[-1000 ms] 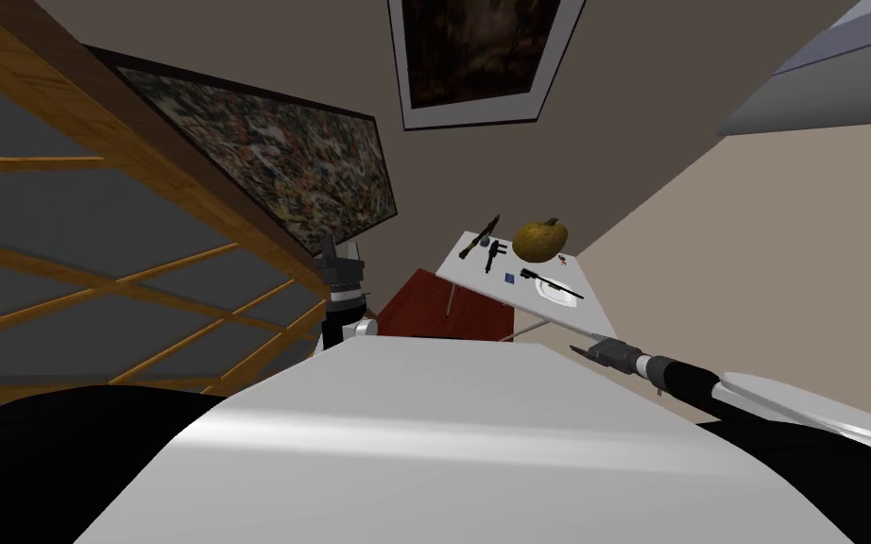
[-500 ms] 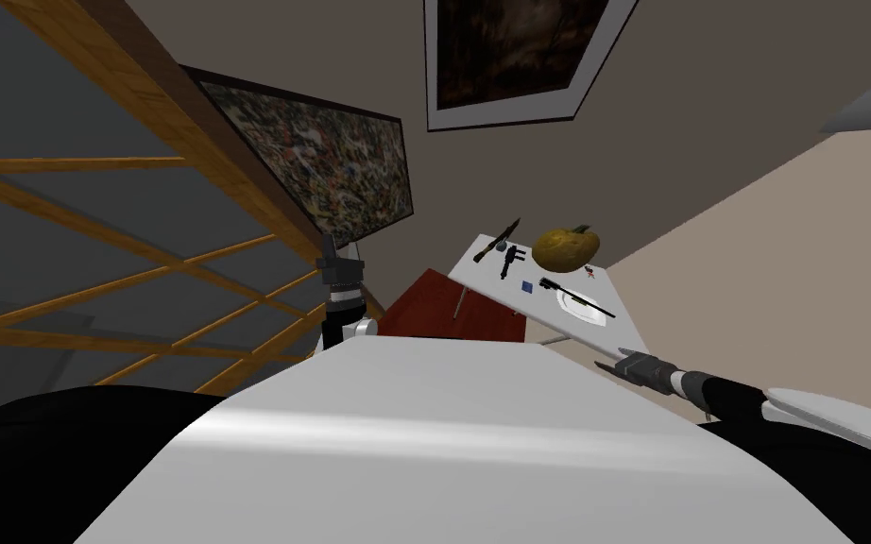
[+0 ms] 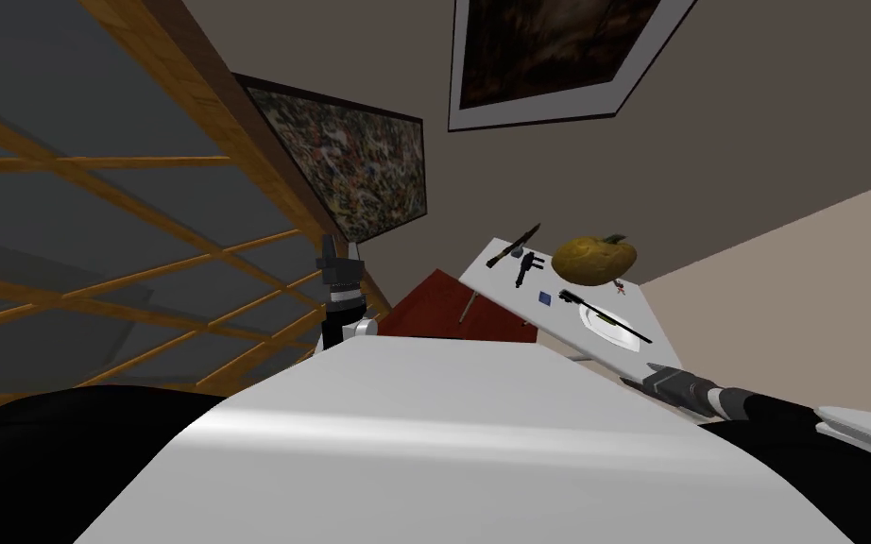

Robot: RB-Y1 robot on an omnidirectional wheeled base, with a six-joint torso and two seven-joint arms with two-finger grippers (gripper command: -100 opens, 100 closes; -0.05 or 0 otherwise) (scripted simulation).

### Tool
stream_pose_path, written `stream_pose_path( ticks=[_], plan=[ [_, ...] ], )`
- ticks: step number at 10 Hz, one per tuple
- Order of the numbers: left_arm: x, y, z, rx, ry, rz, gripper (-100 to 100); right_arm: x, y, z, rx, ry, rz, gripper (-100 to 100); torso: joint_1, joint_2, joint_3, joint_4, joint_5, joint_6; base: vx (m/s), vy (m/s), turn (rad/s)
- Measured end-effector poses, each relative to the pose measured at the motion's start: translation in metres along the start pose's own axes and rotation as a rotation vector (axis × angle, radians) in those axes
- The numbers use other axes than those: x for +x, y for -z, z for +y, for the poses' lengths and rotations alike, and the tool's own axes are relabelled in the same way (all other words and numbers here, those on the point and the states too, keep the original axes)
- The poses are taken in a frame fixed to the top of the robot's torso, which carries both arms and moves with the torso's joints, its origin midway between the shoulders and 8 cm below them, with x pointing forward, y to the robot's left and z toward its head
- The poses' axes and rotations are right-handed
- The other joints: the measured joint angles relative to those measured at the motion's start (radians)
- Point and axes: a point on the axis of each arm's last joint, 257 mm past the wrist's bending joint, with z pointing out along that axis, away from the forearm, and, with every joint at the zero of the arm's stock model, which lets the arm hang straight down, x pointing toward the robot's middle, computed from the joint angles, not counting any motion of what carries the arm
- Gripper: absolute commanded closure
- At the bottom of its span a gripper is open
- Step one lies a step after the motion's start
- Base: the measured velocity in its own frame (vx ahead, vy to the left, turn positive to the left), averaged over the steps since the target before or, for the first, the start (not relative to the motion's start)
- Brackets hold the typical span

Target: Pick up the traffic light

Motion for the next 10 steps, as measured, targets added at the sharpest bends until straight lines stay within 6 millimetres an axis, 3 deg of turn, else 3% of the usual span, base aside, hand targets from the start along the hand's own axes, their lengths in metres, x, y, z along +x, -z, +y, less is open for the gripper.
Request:
stream_pose_path(
  ticks=[6,10],
  plan=[
    [0.0,0.0,0.0,0.0,0.0,0.0,0,0.052,0.016,-0.015,0.016,-0.009,0.112,-100,-0.001,-0.001,0.0,0.0,0.0,0.001,0.059,0.01,0.207],
    [0.0,0.0,0.0,0.0,0.0,0.0,0,0.105,0.041,-0.026,0.024,-0.024,0.222,-100,-0.004,-0.005,-0.003,-0.001,-0.001,0.001,0.13,-0.048,0.247]
  ],
)
